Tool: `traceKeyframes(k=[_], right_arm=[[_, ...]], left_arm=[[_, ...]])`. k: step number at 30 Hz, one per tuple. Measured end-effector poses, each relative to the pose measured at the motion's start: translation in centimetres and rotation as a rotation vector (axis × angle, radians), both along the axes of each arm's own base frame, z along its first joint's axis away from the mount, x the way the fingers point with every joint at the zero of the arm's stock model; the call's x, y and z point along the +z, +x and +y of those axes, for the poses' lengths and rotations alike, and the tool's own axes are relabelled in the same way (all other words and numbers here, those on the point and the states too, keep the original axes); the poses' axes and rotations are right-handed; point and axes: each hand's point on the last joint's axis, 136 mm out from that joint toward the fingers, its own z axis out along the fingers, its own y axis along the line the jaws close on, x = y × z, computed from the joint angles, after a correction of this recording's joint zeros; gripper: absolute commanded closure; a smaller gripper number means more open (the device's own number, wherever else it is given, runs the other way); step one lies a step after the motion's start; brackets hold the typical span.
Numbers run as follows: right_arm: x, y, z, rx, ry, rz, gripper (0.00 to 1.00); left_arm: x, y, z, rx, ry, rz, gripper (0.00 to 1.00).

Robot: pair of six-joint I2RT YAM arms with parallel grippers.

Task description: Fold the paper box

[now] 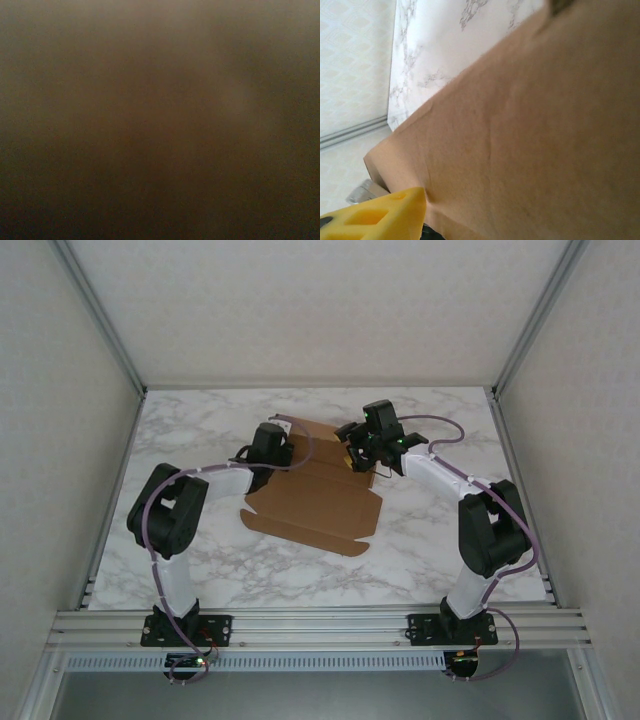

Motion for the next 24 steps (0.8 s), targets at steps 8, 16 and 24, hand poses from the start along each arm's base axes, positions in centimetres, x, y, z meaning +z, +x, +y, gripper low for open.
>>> traceKeyframes(k=[8,16,24], right_arm=[[-0.1,0.0,-0.1,0.017,-0.019,-0.017,0.41],[-0.1,0.1,-0.1,0.03,-0.031,-0.032,0.39],[-0.4,-0.1,-0.1,0.058,-0.047,-0.049,0.38]], left_arm=[[1.7,-2.7,-0.1,-0.044,-0.075,-0.002,0.41],[5.5,-4.1,-0.3,-0.069,-0.155,-0.056,0.44],[16.8,-6.4,1.8,-0.053,-0.285,-0.252,0.46]])
